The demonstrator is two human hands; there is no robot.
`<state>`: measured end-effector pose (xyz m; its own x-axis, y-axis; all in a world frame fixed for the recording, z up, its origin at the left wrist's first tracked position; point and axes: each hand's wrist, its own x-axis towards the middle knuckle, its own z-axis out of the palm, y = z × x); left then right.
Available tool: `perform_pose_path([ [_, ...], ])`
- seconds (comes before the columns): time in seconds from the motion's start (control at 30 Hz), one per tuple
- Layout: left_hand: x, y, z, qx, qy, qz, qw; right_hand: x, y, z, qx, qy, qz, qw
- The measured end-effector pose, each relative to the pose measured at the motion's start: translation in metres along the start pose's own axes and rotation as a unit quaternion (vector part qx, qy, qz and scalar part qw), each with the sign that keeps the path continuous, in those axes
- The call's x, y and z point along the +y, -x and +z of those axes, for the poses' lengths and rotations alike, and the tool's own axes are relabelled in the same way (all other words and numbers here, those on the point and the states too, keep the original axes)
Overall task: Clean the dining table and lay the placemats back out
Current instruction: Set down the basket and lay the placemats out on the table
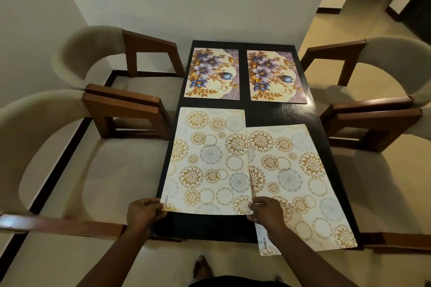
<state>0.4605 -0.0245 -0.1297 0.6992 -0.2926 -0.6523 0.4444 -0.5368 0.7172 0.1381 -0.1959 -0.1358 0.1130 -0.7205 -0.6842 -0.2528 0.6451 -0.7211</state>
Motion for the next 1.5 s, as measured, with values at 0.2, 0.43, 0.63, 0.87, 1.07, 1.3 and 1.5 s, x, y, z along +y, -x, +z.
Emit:
perform_pose_path([
  [0.2, -0.007, -0.009, -0.002, -0.011, -0.003, -0.002, 1.000, -0.006, 0.005, 0.004, 0.010, 0.019, -0.007, 1.000],
  [0.43, -0.013, -0.018, -0.005, -0.004, -0.012, -0.006, 1.000, -0.006, 0.007, 0.006, 0.012, 0.022, -0.008, 1.000],
  [0.63, -0.012, -0.014, -0.007, 0.010, -0.022, 0.003, 1.000, -0.002, 0.003, 0.006, 0.011, 0.025, -0.003, 1.000],
  [0.87, -0.011, -0.012, -0.008, 0.018, -0.026, 0.006, 0.999, 0.000, 0.005, 0.006, 0.005, 0.035, -0.005, 0.999],
  [1.07, -0.011, -0.013, -0.008, 0.025, -0.044, 0.008, 0.999, 0.000, 0.009, 0.004, -0.008, 0.026, -0.012, 1.000],
  [1.3, -0.009, -0.011, -0.008, 0.033, -0.056, 0.004, 0.998, 0.003, 0.009, 0.005, 0.000, 0.048, -0.012, 0.999],
  [1.5, -0.002, 0.004, -0.010, 0.080, -0.085, 0.047, 0.992, 0.006, 0.012, -0.004, 0.009, 0.205, -0.101, 0.974],
])
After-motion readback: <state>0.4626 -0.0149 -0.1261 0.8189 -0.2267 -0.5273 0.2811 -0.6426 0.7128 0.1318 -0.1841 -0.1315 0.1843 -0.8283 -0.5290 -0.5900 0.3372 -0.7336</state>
